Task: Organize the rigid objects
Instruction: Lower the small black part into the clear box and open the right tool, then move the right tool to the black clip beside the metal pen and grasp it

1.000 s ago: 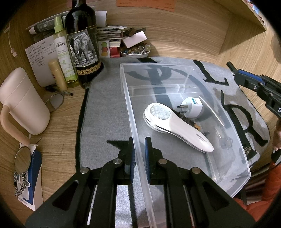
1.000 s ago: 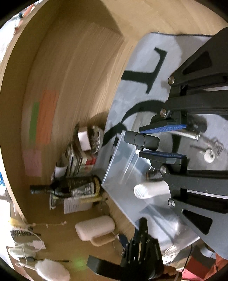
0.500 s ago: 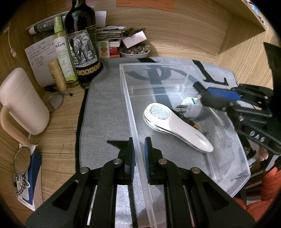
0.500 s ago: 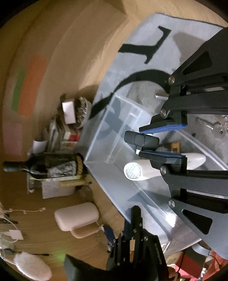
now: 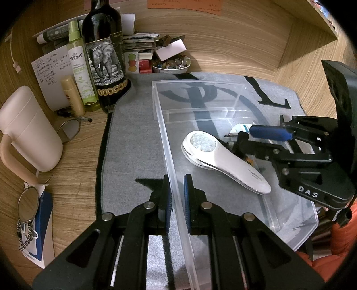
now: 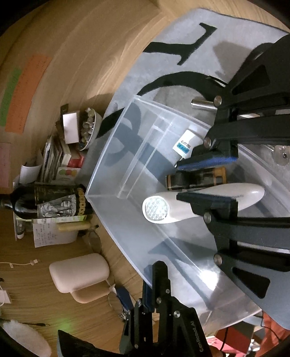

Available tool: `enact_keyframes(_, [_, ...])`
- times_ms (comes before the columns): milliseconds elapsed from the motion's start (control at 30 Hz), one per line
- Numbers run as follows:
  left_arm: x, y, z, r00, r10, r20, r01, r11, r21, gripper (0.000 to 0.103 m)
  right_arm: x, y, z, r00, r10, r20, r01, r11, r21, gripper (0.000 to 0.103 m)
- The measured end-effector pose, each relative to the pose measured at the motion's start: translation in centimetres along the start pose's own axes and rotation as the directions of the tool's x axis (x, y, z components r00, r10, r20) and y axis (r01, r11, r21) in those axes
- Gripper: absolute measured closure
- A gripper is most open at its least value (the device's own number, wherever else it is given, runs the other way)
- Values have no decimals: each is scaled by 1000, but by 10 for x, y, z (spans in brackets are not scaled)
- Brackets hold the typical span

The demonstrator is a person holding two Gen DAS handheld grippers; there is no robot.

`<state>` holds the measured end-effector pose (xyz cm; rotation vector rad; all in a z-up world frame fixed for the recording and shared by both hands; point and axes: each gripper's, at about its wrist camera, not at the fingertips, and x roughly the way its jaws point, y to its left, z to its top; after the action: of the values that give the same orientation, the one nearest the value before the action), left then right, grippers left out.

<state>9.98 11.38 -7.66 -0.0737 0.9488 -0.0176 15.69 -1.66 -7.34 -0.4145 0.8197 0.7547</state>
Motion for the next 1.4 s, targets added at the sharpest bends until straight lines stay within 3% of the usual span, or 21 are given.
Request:
enact_keyframes(33, [0, 0, 0, 1000, 0, 0, 0, 1000, 0, 93, -1, 0, 0, 1000, 2, 2, -2, 1000, 4, 73])
enact_keyframes(167, [0, 0, 0, 1000, 0, 0, 0, 1000, 0, 93, -7, -3, 0, 1000, 4, 16, -5, 1000, 16, 71])
enact_keyframes(300, [0, 0, 0, 1000, -1, 0, 1, 1000, -1, 93, -18, -8, 1, 999, 0, 46, -2, 999, 37, 58])
enact_keyframes(833, [0, 0, 0, 1000, -1, 0, 1, 1000, 0, 93, -76, -56, -8, 978, -150, 148, 131, 983, 128, 56])
enact_keyframes(1033, [0, 0, 0, 1000, -1, 0, 1, 1000, -1, 93, -71, -75, -29, 979, -185, 85, 170, 973, 158, 56])
enact_keyframes(1200, [0, -2, 0, 1000, 2, 0, -2, 1000, -4, 93, -46, -91, -55, 981, -193, -28, 195, 963, 184, 56])
enact_keyframes(1400, [0, -2, 1, 1000, 4, -1, -4, 1000, -4, 93, -24, -105, -81, 984, -124, -129, 153, 956, 249, 56])
